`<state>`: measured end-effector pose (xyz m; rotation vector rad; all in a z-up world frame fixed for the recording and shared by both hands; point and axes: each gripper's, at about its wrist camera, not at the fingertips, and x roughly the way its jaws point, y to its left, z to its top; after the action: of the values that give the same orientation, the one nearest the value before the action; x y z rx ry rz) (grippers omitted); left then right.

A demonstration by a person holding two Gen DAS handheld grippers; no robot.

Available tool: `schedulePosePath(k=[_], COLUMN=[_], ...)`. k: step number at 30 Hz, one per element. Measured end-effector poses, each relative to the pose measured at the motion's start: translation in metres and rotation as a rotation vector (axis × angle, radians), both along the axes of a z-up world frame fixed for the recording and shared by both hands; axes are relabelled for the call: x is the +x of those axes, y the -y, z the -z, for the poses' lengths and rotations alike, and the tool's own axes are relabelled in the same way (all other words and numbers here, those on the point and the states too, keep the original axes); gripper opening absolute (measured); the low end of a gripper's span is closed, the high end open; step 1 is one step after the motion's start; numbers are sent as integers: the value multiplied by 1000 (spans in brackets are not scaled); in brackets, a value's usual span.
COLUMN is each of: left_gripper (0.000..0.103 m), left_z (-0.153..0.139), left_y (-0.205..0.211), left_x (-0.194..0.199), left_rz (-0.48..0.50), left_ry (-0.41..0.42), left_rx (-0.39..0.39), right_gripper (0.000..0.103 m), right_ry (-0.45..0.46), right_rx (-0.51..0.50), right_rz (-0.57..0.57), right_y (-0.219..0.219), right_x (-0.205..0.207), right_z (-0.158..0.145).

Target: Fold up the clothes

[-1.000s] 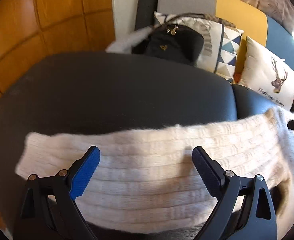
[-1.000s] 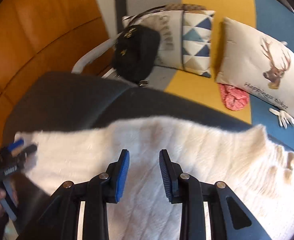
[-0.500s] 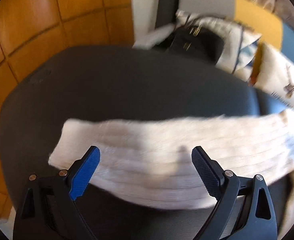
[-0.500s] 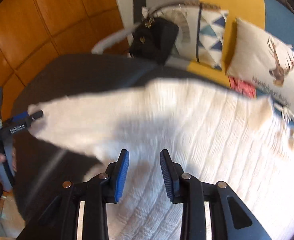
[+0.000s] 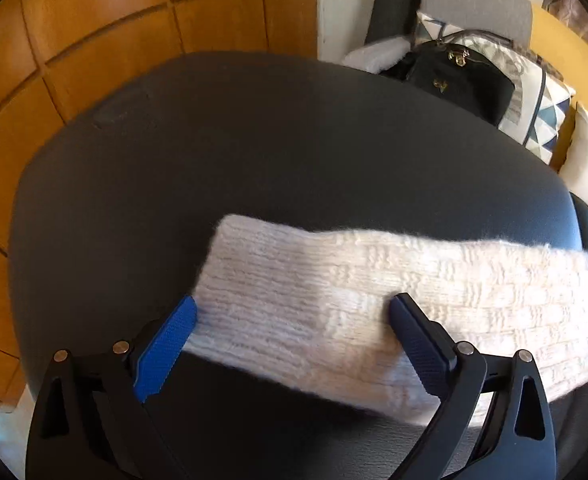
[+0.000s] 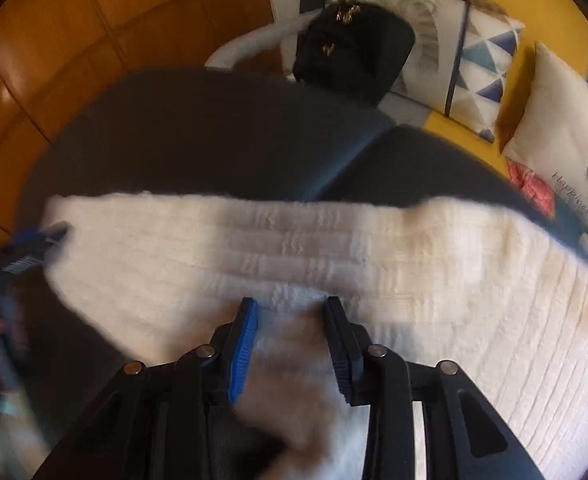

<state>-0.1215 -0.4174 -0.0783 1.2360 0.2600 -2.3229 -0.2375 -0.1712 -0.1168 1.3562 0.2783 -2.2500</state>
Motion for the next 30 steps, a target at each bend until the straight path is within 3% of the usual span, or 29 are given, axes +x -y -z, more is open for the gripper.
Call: schedulePosePath(k=[2,5,7,10,16,19,22,26,28,30], left_gripper=[96,96,96,96,96,96,96,96,96,96], left_z=[-9,-23,-30,-32,-14,-6,-6,-7,-13,-22], left_y=[10,38,58,79,106,95,72,12,-27,-74], left_x=[11,43,62,93,126,131,121,105,89,76], left_rz=[-6,-48,-88,-121,-154,-167,-103,53,154,270], left_ry=[-56,-141,-183,-196,-226,-236,-221,-203,-187,-175], left_rx=[38,80,117,186,397,443,443,439,420,389], right_gripper=[39,36,36,36,36,36,36,37,37,37], right_ry=[-12,-5,-16,-1,49,51,64,119,98,70], right_rx=[51,-138,-188,-255,-254,-213,-183,-399,-480,-467], right_rz=[-15,-4,11,59,218,263,361,688,881,1008], right_y=[8,-22,-50,-86,-149,-174,-211,-317,-374,-411], right_x=[0,12,33,57,136,176,206,251,283,312], right_z=[-1,-23,-30,-35,-29,-34,-37,-33,-33,-33])
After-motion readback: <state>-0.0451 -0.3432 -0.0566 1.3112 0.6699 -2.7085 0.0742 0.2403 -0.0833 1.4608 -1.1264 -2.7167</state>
